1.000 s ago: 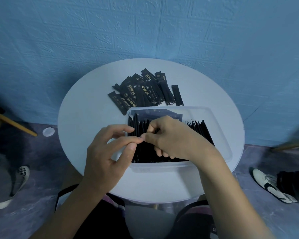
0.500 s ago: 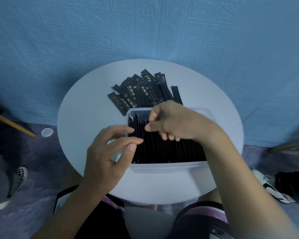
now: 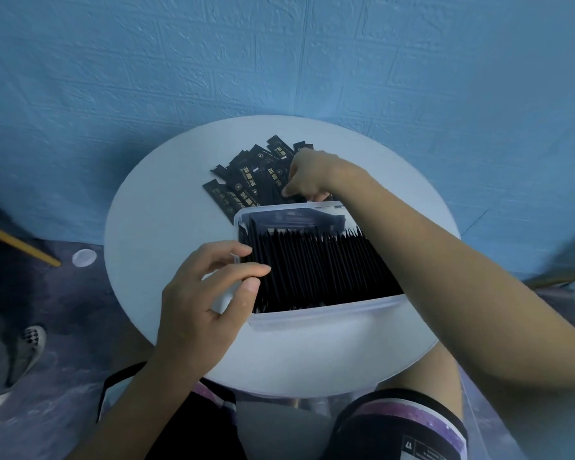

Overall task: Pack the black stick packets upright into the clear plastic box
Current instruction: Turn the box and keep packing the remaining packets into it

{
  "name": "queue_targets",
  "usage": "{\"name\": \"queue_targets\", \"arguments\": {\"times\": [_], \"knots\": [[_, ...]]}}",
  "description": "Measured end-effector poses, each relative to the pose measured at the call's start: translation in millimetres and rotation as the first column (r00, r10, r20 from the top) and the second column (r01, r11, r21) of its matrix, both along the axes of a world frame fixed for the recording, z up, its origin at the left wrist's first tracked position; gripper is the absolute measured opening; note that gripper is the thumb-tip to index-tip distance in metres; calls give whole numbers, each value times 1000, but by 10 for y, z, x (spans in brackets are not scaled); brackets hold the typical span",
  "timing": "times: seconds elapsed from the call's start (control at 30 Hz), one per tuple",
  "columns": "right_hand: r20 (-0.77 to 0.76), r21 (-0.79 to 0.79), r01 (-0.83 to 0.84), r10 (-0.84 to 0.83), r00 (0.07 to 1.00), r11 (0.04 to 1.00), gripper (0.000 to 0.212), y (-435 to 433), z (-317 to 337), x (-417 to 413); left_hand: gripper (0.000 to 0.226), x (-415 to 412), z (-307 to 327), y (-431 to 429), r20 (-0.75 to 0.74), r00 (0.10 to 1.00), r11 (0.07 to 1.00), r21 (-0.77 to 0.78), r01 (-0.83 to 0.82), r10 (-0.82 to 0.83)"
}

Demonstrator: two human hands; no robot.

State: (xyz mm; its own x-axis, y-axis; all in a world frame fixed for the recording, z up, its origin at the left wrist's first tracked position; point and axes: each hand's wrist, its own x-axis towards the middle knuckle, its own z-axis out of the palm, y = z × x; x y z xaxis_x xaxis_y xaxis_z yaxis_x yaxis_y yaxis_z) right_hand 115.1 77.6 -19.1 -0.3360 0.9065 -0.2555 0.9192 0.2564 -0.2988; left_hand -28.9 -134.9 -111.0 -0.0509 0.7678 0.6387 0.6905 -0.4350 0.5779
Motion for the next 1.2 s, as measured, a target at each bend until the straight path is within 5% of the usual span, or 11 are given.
{"name": "queue_targets", "arguments": {"times": [0.2,0.43,0.67,0.83,1.03,1.2], "knots": [[108,8,9,-10,994,1000,38,86,-69,-107,28,-13,3,0,-7,1000,1000,4,1,-1],[25,-60,40,-39,999,997,32,112,-52,28,28,-3,14,10,-8,1000,1000,10,-1,1],[-209,-52,121,-129,969,991,7,121,196,234,29,0,16,6,-4,1000,1000,-3,6,-6],[-546,-60,133,-144,825,989,10,-390,539,555,28,3,15,8,4,1000,1000,2,9,-9],[-703,-99,10,-77,707,995,12,-1417,308,730,29,6,16,6,-5,1000,1000,-2,10,-10],[-552,-63,8,-41,833,998,22,-1688,-84,584,30,17,32,4,-18,1000,1000,-5,-4,4]]}}
